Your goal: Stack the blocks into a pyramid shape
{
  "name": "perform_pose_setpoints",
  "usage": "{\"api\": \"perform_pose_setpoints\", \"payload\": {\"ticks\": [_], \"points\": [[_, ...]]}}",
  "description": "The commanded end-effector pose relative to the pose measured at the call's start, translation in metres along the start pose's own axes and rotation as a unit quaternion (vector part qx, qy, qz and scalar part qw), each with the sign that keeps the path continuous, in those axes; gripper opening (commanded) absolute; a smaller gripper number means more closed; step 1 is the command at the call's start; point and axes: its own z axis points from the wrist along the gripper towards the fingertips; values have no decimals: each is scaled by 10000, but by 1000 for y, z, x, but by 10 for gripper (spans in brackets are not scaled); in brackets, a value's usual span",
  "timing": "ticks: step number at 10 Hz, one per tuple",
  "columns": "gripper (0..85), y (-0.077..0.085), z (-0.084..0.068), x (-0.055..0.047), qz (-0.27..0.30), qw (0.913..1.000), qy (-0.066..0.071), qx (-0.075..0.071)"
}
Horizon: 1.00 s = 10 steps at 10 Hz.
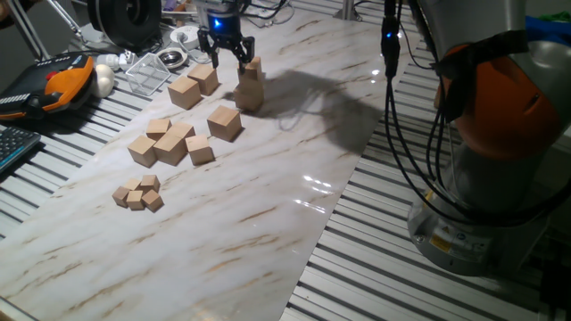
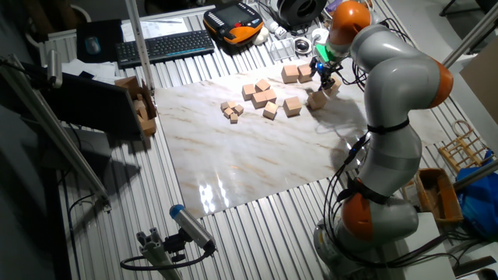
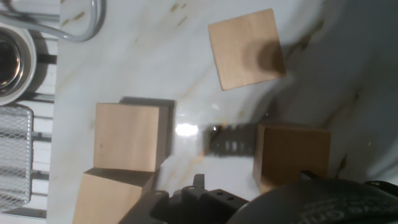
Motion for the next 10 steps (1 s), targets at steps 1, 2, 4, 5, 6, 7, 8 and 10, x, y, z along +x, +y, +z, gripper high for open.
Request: {"api": "perform_pose_setpoints", "payload": {"ticks": [1, 2, 4, 5, 6, 7, 8, 10], "points": [[680, 1, 1, 0, -6, 10000, 7, -9], [680, 1, 0, -1, -83, 10000, 5, 37], [680, 2, -2, -6, -208, 9998, -39, 51], [680, 3, -2, -9, -193, 9998, -33, 35], [680, 4, -3, -12, -138, 9999, -18, 33], [680, 5, -4, -16, -122, 9999, -12, 24], [680, 6, -4, -18, -122, 9999, -12, 24], [680, 9, 0, -19, -123, 9999, -18, 33]]}}
